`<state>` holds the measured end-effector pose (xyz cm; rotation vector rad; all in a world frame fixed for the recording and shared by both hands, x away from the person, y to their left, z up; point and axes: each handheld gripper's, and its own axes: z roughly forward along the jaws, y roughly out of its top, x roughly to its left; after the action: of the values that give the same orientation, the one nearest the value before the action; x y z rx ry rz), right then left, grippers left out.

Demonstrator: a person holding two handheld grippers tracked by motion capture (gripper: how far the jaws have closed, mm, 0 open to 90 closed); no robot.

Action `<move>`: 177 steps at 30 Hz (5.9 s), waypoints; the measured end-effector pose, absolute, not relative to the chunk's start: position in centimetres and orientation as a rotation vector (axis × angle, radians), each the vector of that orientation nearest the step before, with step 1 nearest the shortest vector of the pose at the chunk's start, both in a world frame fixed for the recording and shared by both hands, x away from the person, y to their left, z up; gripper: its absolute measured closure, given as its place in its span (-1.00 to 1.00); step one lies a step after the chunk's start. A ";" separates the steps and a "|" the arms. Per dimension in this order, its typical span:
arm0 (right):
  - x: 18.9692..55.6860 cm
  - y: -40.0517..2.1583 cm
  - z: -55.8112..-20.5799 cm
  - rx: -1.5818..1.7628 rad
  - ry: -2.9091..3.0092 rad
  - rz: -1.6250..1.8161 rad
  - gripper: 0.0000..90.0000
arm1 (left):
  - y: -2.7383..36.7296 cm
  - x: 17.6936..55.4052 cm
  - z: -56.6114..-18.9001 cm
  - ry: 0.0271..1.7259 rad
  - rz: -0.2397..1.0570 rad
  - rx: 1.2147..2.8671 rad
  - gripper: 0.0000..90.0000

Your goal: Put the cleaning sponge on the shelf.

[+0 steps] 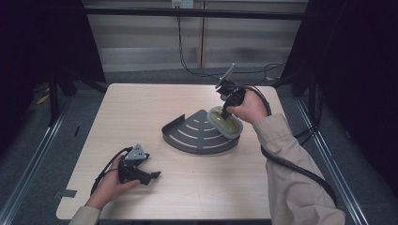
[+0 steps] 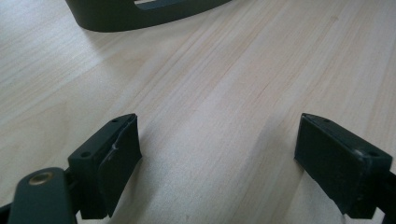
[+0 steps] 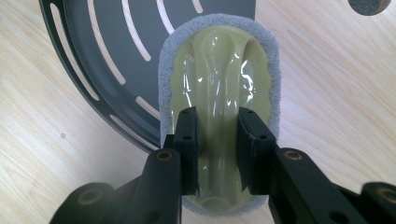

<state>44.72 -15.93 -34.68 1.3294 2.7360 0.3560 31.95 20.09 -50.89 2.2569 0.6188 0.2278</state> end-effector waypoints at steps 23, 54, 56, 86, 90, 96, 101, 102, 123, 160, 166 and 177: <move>45.5 -15.0 -36.7 1.337 2.749 0.383 0.59 | 20.1 32.0 -50.9 0.619 0.228 2.256 -0.70; 46.0 -14.4 -39.2 1.321 2.778 0.375 0.59 | 20.1 31.9 -50.9 0.616 0.233 2.259 -0.70; 45.9 -14.4 -39.4 1.328 2.779 0.369 0.59 | 20.1 31.9 -50.9 0.619 0.229 2.257 -0.70; 46.0 -15.4 -41.6 1.353 2.793 0.338 0.59 | 20.1 31.9 -50.9 0.618 0.225 2.252 -0.70; 46.0 -15.4 -41.8 1.349 2.790 0.322 0.59 | 20.1 31.9 -50.9 0.617 0.224 2.251 -0.70; 46.1 -15.4 -42.0 1.350 2.788 0.318 0.59 | 20.1 31.9 -50.9 0.619 0.226 2.252 -0.70; 46.0 -15.3 -42.1 1.345 2.787 0.311 0.56 | 20.1 31.8 -50.9 0.618 0.226 2.252 -0.70; 46.0 -15.4 -42.0 1.347 2.786 0.310 0.56 | 20.1 31.8 -50.9 0.618 0.226 2.252 -0.70; 45.8 -15.6 -41.8 1.337 2.767 0.315 0.41 | 20.1 31.9 -50.9 0.618 0.226 2.252 -0.70; 41.9 -19.0 -39.5 1.311 2.684 0.470 -0.49 | 20.2 31.8 -50.9 0.612 0.226 2.253 -0.69; 41.0 -20.2 -39.5 1.315 2.683 0.491 -0.53 | 20.2 31.8 -50.9 0.613 0.226 2.252 -0.69; 39.8 -21.5 -40.1 1.318 2.700 0.510 -0.55 | 20.2 31.8 -50.9 0.617 0.223 2.250 -0.69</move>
<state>39.84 -21.47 -40.15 1.3180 2.6998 0.5101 31.77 20.18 -50.95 2.2504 0.6166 0.2227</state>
